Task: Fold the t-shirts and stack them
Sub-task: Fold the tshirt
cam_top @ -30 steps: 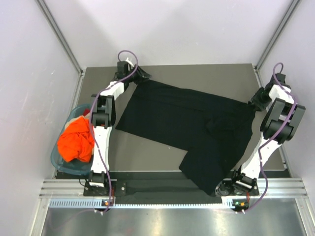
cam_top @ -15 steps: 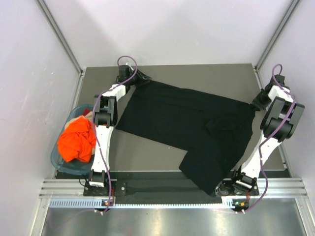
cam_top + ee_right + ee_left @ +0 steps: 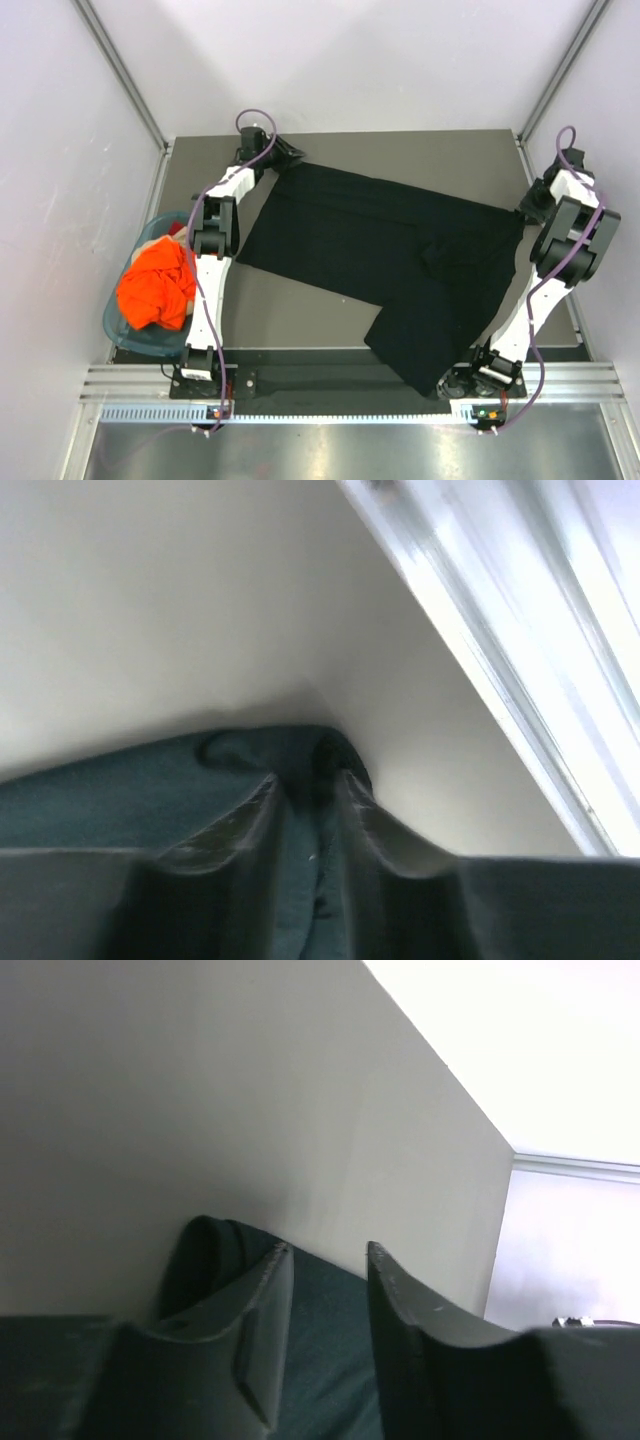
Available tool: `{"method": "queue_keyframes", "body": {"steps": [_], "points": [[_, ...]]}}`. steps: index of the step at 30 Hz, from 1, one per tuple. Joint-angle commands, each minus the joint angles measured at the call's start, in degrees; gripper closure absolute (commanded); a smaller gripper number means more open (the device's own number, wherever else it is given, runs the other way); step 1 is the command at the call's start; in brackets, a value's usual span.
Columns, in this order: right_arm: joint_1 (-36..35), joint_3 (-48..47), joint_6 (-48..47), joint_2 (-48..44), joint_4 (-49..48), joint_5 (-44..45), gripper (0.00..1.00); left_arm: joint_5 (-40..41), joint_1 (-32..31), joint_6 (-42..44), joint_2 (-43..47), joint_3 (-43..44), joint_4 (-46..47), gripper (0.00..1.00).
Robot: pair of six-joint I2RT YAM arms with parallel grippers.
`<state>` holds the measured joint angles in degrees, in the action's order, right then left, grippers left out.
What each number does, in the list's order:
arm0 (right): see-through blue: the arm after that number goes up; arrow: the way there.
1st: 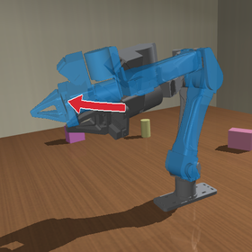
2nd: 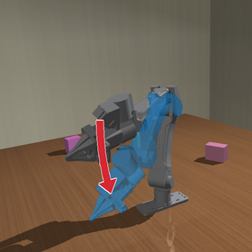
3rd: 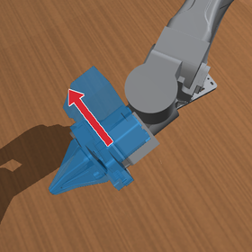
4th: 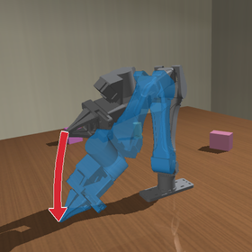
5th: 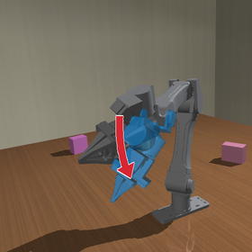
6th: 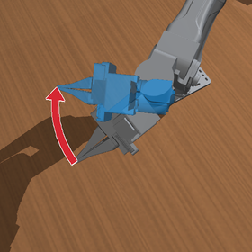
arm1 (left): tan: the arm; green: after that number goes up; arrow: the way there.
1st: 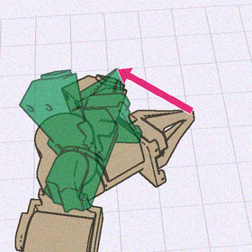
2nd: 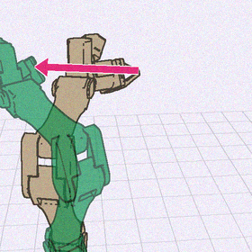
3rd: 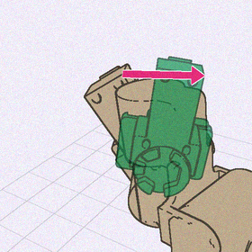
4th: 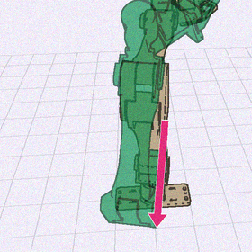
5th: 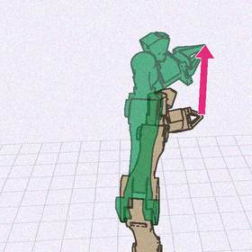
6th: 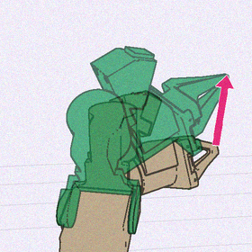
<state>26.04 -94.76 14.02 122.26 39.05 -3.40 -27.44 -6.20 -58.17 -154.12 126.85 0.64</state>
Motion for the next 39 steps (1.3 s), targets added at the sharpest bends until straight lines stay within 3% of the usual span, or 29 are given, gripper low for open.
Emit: {"method": "queue_keyframes", "body": {"steps": [1,3,7,12,19,24,28,33,39], "points": [[0.07,-6.3,-0.49,-1.58,2.86,4.89,0.63,0.81,0.92,1.92,1.54,4.11,-4.25,0.57],[-0.55,-7.45,0.82,-4.11,6.64,7.26,0.5,0.55,0.84,2.88,4.6,3.94,-5.12,0.5],[-2.22,-6.06,2.76,-10.27,11.74,7.97,0.41,1.16,0.4,6.84,10.15,2.88,-9.69,0.46],[-6.61,5.77,3.55,-22.64,12.72,5.34,0.4,3.79,-0.22,12.98,19.11,-5.28,-15.23,0.48],[-17.67,20.13,1.89,-34.18,14.39,1.21,0.45,2.74,-3.03,17.65,30.36,-21.7,-15.59,0.52],[-19.89,29.52,0.22,-39.45,13.87,-3.53,0.5,3.27,-6.54,17.65,37.75,-29.37,-12.68,0.53],[-23.13,34.9,0.92,-39.2,11.58,-5.65,0.45,4.06,-7.08,19.58,36.97,-27.02,-15.66,0.54],[-29.28,34.39,-0.66,-36.48,10.17,-4.96,0.35,5.03,-6.99,21.96,36.53,-27.0,-20.07,0.54],[-34.74,31.48,-2.5,-32.62,10.17,0.76,0.36,3.27,-7.69,22.13,36.17,-28.93,-21.73,0.56]]}}
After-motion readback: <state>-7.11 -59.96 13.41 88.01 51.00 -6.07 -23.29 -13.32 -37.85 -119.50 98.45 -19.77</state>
